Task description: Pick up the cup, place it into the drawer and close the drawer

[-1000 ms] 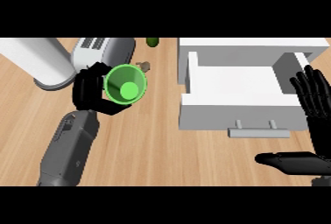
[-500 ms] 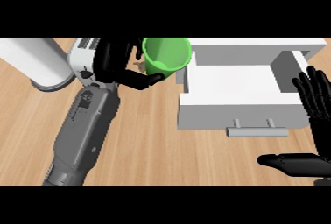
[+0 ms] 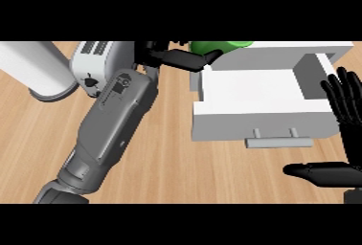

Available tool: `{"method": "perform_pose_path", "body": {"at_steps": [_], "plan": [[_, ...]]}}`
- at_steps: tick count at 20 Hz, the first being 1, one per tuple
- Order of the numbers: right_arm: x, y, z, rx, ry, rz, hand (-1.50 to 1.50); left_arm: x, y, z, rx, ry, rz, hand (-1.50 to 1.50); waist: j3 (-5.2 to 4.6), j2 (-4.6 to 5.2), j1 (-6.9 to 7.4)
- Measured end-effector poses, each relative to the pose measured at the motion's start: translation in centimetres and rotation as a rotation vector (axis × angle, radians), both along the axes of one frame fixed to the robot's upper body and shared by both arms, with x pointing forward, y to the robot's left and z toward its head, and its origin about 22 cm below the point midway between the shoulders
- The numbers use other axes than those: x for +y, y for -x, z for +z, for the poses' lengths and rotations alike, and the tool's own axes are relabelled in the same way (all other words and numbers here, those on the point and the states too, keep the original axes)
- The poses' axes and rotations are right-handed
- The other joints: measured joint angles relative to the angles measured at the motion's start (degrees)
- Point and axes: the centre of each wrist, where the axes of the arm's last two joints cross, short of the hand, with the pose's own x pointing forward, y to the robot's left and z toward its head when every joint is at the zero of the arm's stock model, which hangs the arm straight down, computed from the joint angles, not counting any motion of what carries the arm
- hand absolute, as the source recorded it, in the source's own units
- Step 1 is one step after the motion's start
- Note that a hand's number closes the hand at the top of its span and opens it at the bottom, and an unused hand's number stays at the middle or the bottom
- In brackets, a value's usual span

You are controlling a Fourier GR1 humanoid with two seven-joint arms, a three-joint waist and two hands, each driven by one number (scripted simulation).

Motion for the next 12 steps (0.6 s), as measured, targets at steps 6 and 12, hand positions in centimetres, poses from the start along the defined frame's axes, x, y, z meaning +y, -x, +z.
{"method": "perform_pose_path", "body": {"at_steps": [6, 12], "plan": [[0.1, 0.2, -0.5, -0.003, 0.007, 0.011, -1.5, -2.6, -1.1, 1.6, 0.07, -0.015, 0.008, 1.5, 0.02, 0.19, -0.62], [-0.3, -0.2, -0.1, -0.008, 0.001, 0.021, -1.5, -4.2, -1.0, 0.0, 0.114, -0.065, 0.032, 1.5, 0.02, 0.31, -1.39]]}}
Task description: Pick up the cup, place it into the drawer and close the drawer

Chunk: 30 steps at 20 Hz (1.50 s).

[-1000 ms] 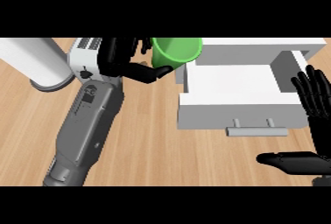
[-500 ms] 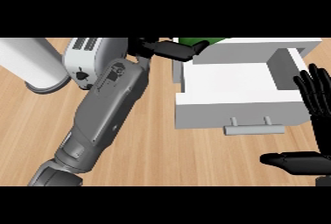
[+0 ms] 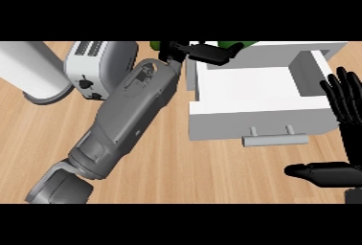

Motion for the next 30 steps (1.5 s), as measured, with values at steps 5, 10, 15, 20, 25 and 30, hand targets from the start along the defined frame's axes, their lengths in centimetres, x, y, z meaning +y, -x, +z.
{"method": "perform_pose_path", "body": {"at_steps": [5, 10, 15, 20, 25, 30], "plan": [[-0.2, -0.5, 0.5, -0.008, 0.003, 0.006, -1.5, -0.7, 0.2, -1.4, 0.03, -0.034, 0.006, 1.5, 0.02, 0.16, -0.68], [0.1, -0.7, 0.5, -0.008, 0.002, 0.022, -1.5, -1.4, 0.6, -2.7, 0.059, -0.139, 0.03, 1.5, 0.03, 0.31, -1.47], [0.0, -0.9, 0.8, -0.015, 0.002, 0.031, -1.5, -1.9, 0.8, -3.2, 0.093, -0.225, 0.027, -1.5, 0.05, 0.46, -1.94], [-0.4, -0.6, 0.9, -0.018, 0.002, 0.032, -1.5, -2.2, 1.2, -4.2, 0.103, -0.324, 0.042, -1.5, 0.04, 0.5, -2.21], [-0.1, -0.3, 0.6, -0.028, -0.017, 0.06, -1.5, -2.6, 1.6, -4.4, 0.073, -0.31, 0.065, -1.5, 0.04, 0.59, -2.29], [0.1, -0.2, 0.7, -0.016, -0.093, 0.158, 1.5, -2.9, 1.7, -3.8, 0.013, -0.231, 0.056, -1.5, 0.02, 0.43, -1.55]]}}
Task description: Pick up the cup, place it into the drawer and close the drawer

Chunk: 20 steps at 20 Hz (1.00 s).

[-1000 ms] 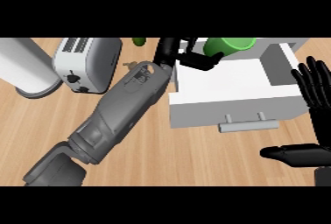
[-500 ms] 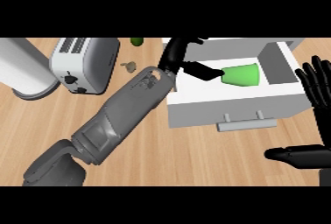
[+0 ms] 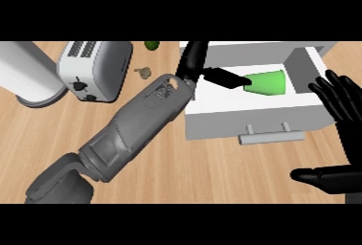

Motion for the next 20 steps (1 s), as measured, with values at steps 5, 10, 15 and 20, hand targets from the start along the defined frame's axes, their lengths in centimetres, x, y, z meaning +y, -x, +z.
{"method": "perform_pose_path", "body": {"at_steps": [5, 10, 15, 20], "plan": [[-0.6, 0.6, 1.0, -0.004, 0.056, 0.061, 1.5, -0.9, 0.4, 1.4, -0.029, 0.079, -0.007, -1.5, -0.02, -0.4, 1.16], [-1.9, 2.0, 2.0, 0.007, 0.224, 0.087, 1.5, -0.4, 0.2, 2.5, -0.017, 0.137, 0.0, -1.5, -0.05, -0.9, 2.88], [-0.7, 2.9, 2.2, 0.019, 0.36, 0.063, 1.5, 2.4, -0.6, 3.8, -0.004, 0.187, 0.018, -1.5, -0.08, -1.09, 3.99], [0.4, 2.3, 1.6, 0.045, 0.464, -0.001, 1.5, 6.0, -0.6, 4.0, 0.005, 0.218, 0.044, -1.5, -0.08, -1.18, 4.98]]}}
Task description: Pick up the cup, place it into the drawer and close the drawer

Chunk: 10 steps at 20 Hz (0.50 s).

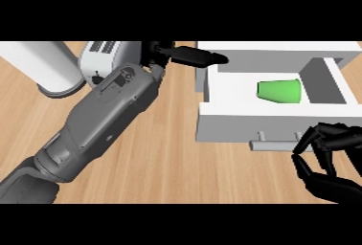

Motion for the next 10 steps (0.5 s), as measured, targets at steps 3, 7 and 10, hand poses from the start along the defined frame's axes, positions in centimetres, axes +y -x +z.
{"method": "perform_pose_path", "body": {"at_steps": [3, 7, 10], "plan": [[1.2, -0.6, -0.7, -0.006, 0.041, -0.038, 1.5, 2.5, 0.5, 0.1, 0.002, 0.019, 0.012, -1.5, 0.0, -0.08, 0.5], [2.3, -2.0, -2.0, -0.017, 0.122, -0.055, 1.5, 5.5, 1.5, -0.7, 0.02, 0.043, 0.028, -1.5, 0.01, -0.01, 0.69], [3.8, -3.0, -2.9, -0.031, 0.227, -0.054, 1.5, 7.9, 2.4, -1.1, 0.026, 0.055, 0.023, -1.5, 0.0, 0.03, 1.18]]}}
